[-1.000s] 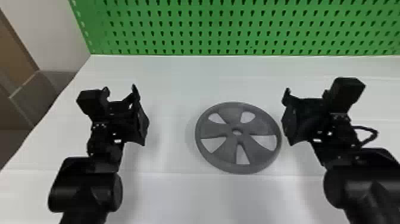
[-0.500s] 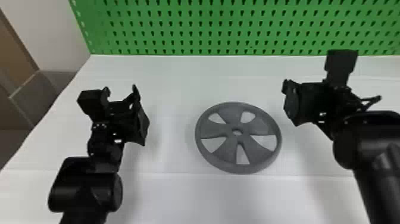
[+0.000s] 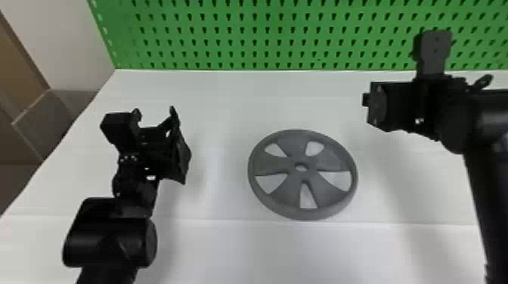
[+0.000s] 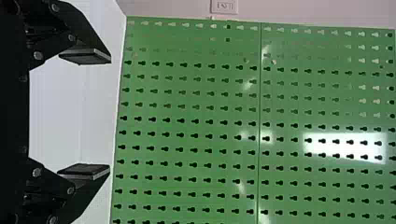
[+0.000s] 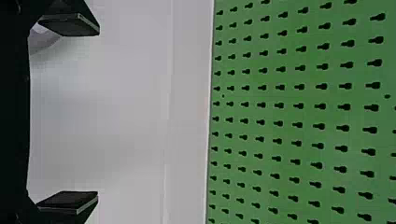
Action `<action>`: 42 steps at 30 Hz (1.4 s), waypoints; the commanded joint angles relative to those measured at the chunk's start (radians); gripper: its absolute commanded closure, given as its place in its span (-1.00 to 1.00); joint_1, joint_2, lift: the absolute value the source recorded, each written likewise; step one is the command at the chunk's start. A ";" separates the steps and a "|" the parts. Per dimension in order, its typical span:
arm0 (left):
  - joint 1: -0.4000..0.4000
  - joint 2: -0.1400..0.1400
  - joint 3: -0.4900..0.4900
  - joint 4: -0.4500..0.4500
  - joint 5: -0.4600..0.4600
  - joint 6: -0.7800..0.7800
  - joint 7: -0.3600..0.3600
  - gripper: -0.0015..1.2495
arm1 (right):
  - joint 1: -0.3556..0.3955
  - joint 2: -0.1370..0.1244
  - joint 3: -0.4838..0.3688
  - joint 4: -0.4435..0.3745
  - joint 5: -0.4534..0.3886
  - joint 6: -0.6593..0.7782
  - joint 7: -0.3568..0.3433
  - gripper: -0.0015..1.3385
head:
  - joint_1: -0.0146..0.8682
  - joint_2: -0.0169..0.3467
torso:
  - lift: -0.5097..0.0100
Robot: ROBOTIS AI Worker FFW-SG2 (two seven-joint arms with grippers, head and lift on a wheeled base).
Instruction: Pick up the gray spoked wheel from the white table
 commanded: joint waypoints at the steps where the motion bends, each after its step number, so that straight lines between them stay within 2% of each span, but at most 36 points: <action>1: 0.000 0.000 0.001 0.000 -0.001 0.000 0.000 -0.32 | -0.059 -0.008 0.015 0.036 -0.015 0.114 0.000 -0.90 | 0.80 -0.49 | 0.59; 5: 0.000 0.000 0.002 0.000 -0.001 0.000 -0.001 -0.32 | -0.123 -0.013 0.021 0.085 -0.032 0.204 0.000 -0.90 | 0.80 -0.49 | 0.59; 9: 0.001 0.002 0.004 0.000 -0.004 0.000 0.000 -0.32 | -0.181 -0.031 0.039 0.153 -0.084 0.264 0.000 -0.90 | 0.80 -0.49 | 0.59; 12: 0.000 0.002 0.004 0.000 -0.005 0.001 -0.001 -0.32 | -0.223 -0.036 0.025 0.212 -0.119 0.310 0.000 -0.90 | 0.80 -0.49 | 0.59; 20: 0.000 0.005 0.001 0.000 -0.007 0.001 -0.001 -0.32 | -0.322 -0.059 0.070 0.349 -0.119 0.445 0.000 -0.90 | 0.80 -0.49 | 0.59; 28: -0.003 0.012 -0.008 0.000 -0.007 0.003 -0.001 -0.33 | -0.362 -0.060 0.082 0.418 -0.134 0.479 0.000 -0.88 | 0.80 -0.49 | 0.59; 34: -0.005 0.014 -0.016 0.000 -0.005 0.003 -0.001 -0.32 | -0.393 -0.085 0.142 0.476 -0.180 0.479 0.000 -0.88 | 0.80 -0.49 | 0.59; 42: -0.011 0.018 -0.027 0.000 -0.007 0.009 -0.001 -0.32 | -0.419 -0.091 0.148 0.559 -0.217 0.479 0.000 -0.88 | 0.80 -0.49 | 0.59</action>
